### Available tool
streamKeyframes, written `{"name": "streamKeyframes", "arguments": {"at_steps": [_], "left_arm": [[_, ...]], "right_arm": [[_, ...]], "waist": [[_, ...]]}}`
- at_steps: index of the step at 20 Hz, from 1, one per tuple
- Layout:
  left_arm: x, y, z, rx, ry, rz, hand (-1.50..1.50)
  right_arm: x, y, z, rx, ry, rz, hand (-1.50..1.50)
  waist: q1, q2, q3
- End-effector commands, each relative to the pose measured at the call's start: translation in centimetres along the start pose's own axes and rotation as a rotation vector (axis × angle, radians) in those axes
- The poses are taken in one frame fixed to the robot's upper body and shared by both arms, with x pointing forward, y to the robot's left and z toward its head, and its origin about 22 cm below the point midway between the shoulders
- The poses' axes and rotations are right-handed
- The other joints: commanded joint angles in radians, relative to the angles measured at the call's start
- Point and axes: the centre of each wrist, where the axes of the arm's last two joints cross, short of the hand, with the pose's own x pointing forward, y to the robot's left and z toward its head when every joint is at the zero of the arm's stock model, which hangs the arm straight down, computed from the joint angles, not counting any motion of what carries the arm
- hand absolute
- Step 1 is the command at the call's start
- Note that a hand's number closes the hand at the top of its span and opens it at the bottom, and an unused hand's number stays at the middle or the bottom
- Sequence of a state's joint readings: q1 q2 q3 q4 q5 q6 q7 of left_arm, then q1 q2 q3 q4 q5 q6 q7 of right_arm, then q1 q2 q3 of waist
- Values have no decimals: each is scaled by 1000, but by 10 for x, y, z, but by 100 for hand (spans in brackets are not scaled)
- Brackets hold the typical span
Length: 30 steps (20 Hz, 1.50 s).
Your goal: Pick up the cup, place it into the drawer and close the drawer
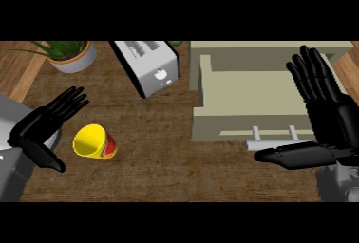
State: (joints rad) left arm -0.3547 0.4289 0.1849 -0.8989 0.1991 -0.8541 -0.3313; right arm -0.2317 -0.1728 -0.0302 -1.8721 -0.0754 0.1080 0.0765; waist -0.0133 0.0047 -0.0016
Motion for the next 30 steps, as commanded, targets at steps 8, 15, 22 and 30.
{"name": "streamKeyframes", "arguments": {"at_steps": [8,15,22,30], "left_arm": [[-61,-3,17,4,1,-15,-150],[-81,-11,18,32,7,-22,-150],[-89,-19,4,22,-22,-13,-150],[-100,-26,10,8,-44,-9,-150]], "right_arm": [[-5,-14,1,-6,-21,-2,-150],[7,-15,0,-4,-27,-17,-150],[5,-13,-13,25,-15,-1,-150],[9,-13,-10,32,-11,-29,-150]], "waist": [[-10,4,-1],[-26,7,-3],[-28,13,-4],[-32,13,-5]]}}
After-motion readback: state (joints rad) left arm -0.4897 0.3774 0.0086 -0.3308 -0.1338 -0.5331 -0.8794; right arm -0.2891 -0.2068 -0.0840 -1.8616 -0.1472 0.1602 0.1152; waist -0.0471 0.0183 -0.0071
